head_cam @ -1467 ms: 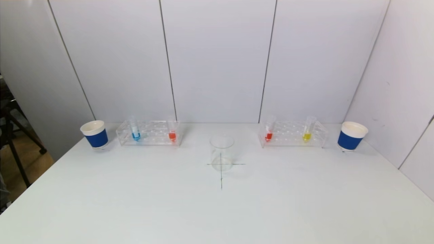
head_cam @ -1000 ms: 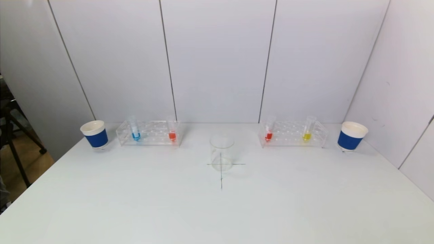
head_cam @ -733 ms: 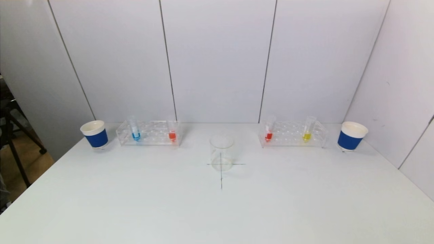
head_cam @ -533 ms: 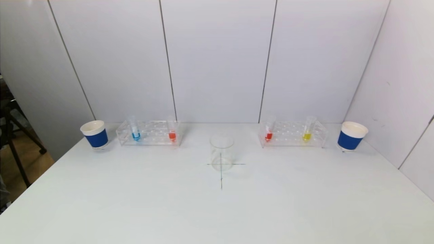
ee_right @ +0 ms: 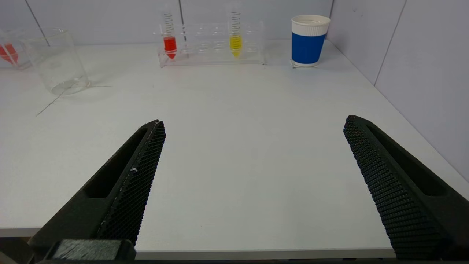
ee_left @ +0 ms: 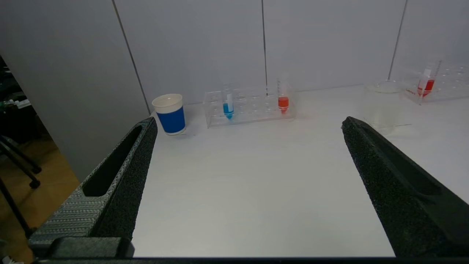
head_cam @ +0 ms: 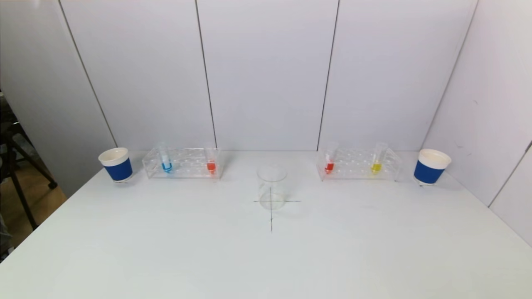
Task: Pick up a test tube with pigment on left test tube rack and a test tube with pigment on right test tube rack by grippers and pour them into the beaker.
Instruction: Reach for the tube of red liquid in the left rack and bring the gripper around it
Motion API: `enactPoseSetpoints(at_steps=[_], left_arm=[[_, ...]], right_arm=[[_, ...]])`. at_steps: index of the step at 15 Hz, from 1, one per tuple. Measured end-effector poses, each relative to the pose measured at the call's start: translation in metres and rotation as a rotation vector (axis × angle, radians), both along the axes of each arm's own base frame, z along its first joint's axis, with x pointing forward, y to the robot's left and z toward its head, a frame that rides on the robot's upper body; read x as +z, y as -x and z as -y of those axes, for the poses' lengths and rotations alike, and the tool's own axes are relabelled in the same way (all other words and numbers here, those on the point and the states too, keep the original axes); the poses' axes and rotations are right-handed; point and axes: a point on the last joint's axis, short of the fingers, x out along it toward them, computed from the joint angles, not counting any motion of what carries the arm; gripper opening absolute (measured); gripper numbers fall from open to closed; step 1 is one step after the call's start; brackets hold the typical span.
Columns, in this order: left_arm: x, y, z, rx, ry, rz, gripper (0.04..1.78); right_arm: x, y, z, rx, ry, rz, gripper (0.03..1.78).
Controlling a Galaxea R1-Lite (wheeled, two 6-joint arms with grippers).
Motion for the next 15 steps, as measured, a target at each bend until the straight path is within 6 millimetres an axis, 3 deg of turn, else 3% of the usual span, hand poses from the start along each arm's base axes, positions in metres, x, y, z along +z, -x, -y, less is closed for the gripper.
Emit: enactPoseSetpoints(at_steps=[3, 7, 10, 15], left_arm=[[0.036, -0.023, 0.000, -0.004, 0.005, -0.059, 1.76], [0.064, -0.078, 0.001, -0.030, 0.010, -0.130, 1.76], [0.064, -0.119, 0.002, -0.036, 0.016, -0.170, 1.76], [0.041, -0.177, 0.010, -0.087, 0.025, -0.243, 1.76]], right_arm=[[0.000, 0.000, 0.000, 0.000, 0.000, 0.000, 1.77], [0.000, 0.000, 0.000, 0.000, 0.000, 0.000, 1.77], [0.000, 0.000, 0.000, 0.000, 0.000, 0.000, 1.77], [0.000, 0.000, 0.000, 0.000, 0.000, 0.000, 1.77]])
